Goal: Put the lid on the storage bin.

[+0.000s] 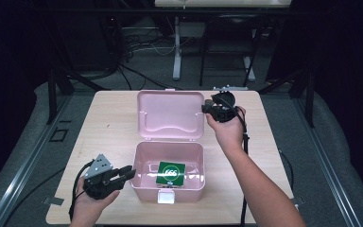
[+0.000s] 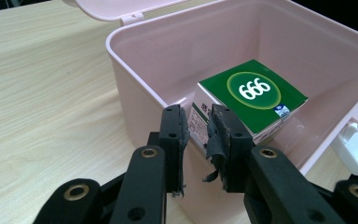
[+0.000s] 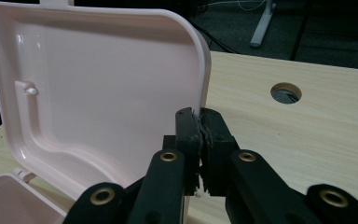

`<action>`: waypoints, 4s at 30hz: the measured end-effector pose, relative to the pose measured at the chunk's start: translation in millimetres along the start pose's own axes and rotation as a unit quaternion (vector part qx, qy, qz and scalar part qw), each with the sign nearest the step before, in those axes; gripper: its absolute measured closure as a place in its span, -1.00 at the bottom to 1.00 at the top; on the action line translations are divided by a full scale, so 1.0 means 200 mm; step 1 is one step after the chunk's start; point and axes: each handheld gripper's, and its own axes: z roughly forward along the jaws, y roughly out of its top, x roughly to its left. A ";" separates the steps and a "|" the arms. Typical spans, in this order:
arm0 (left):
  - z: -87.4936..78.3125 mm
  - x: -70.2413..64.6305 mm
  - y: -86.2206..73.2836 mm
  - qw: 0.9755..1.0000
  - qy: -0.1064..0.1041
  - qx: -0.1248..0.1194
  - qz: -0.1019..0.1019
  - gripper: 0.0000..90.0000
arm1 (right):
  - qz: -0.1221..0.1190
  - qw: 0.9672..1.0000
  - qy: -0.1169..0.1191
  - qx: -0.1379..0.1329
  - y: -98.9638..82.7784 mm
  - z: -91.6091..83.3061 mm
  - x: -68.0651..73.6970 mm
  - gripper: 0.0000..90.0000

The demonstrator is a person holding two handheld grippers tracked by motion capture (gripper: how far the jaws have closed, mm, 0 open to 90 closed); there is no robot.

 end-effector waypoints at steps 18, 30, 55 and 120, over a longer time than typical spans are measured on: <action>0.00 0.00 0.00 1.000 0.001 -0.001 0.000 0.67 | -0.045 0.998 0.002 -0.049 -0.09 -0.15 0.06 0.94; 0.00 -0.01 0.00 1.000 0.006 -0.002 -0.005 0.68 | -0.064 0.994 -0.002 -0.085 -0.18 -0.24 0.10 0.94; -0.01 -0.01 0.00 1.000 -0.001 0.000 -0.012 0.73 | -0.093 0.989 -0.004 -0.118 -0.30 -0.35 0.18 0.93; -0.11 0.06 0.52 0.995 0.058 -0.082 0.020 0.64 | -0.103 0.986 0.014 -0.129 -0.45 -0.44 0.21 0.87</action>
